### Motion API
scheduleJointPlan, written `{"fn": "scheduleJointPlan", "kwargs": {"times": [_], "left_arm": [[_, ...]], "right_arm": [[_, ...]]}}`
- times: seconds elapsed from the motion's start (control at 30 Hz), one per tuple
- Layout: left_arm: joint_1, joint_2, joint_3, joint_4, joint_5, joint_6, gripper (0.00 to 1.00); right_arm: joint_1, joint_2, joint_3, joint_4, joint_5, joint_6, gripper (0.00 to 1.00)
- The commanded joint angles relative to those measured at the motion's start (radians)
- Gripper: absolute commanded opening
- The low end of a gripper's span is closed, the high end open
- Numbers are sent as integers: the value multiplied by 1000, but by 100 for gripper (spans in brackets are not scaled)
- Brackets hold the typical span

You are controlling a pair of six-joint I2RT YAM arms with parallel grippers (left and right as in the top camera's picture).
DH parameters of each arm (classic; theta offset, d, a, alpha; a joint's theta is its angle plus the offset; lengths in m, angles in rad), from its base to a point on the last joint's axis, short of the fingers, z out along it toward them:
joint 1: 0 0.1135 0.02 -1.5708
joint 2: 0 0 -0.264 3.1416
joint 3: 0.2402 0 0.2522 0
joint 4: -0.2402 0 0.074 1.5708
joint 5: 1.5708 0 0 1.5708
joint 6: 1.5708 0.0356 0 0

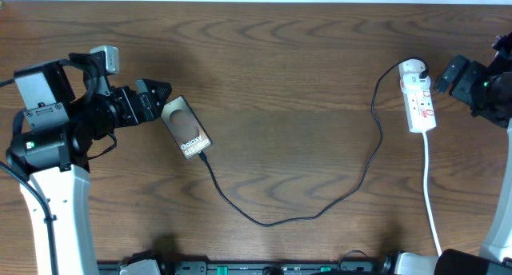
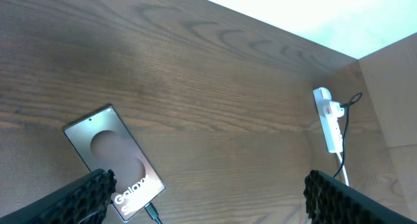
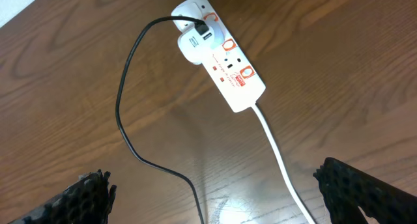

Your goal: Plug charger to phone and switch on socket

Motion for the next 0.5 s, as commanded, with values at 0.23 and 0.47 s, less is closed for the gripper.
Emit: {"fn": "scheduleJointPlan", "kwargs": {"times": [0.23,0.47], "left_arm": [[0,5,3,0,-8,21,95],[-5,-54,-7,-157,-248,32,95]], "right_arm": [[4,-4,-1,-1,-6,16,99],[4,-4,-1,-1,-6,16,99]]}}
